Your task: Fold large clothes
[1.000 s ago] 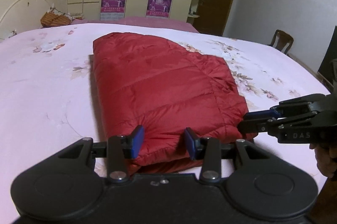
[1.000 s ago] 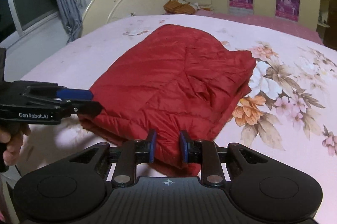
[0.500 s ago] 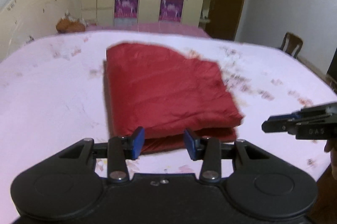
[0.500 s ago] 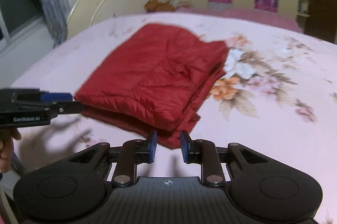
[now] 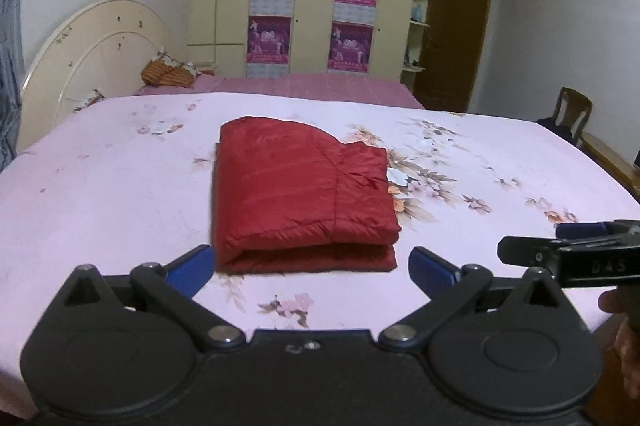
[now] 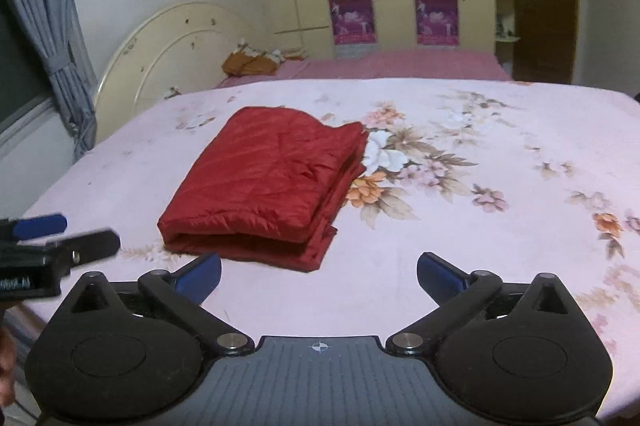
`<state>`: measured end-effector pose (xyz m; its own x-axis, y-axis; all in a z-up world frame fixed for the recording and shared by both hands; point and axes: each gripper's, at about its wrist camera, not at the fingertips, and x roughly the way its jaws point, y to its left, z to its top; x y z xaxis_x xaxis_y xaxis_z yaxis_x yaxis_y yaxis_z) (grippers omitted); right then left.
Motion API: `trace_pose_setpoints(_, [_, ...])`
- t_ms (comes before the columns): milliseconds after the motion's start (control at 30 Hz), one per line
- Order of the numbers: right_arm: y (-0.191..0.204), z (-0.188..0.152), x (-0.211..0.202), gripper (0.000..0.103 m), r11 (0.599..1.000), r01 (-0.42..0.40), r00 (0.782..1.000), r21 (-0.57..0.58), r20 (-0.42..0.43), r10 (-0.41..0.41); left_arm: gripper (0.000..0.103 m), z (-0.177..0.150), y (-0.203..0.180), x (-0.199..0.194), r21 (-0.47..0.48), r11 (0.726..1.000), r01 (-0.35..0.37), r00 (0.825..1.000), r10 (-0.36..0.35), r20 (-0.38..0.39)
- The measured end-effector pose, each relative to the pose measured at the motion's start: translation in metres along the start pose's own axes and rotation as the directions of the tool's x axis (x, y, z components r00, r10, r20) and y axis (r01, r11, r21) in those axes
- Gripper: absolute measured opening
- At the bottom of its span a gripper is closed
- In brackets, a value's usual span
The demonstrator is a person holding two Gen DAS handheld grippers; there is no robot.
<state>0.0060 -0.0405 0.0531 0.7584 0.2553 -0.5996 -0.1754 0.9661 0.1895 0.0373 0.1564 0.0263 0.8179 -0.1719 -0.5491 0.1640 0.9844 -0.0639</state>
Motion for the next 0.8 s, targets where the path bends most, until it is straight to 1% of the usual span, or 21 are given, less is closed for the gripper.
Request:
trace_pose_setpoints(100, [0.006, -0.008, -0.013, 0.103, 0.998, 0.06, 0.998, -0.003, 0.005, -0.06, 0.103, -0.005, -0.006, -0.012, 0.01, 1.0, -0.012, 1.0, 0.012, 0.001])
trace_pose_setpoints(167, [0.009, -0.014, -0.02, 0.103, 0.997, 0.079, 0.997, -0.004, 0.007, -0.079, 0.103, -0.008, -0.009, -0.018, 0.007, 1.0, -0.014, 1.0, 0.014, 0.006])
trace_pose_setpoints(467, [0.012, -0.035, -0.05, 0.103, 0.996, 0.091, 0.996, 0.009, 0.004, -0.091, 0.103, -0.023, -0.014, -0.034, 0.0, 1.0, -0.029, 1.0, 0.029, 0.008])
trace_pose_setpoints(800, [0.013, -0.036, -0.066, 0.103, 0.995, 0.099, 0.994, 0.015, 0.035, -0.1, 0.103, -0.024, -0.018, -0.042, 0.015, 1.0, -0.014, 0.999, 0.013, 0.031])
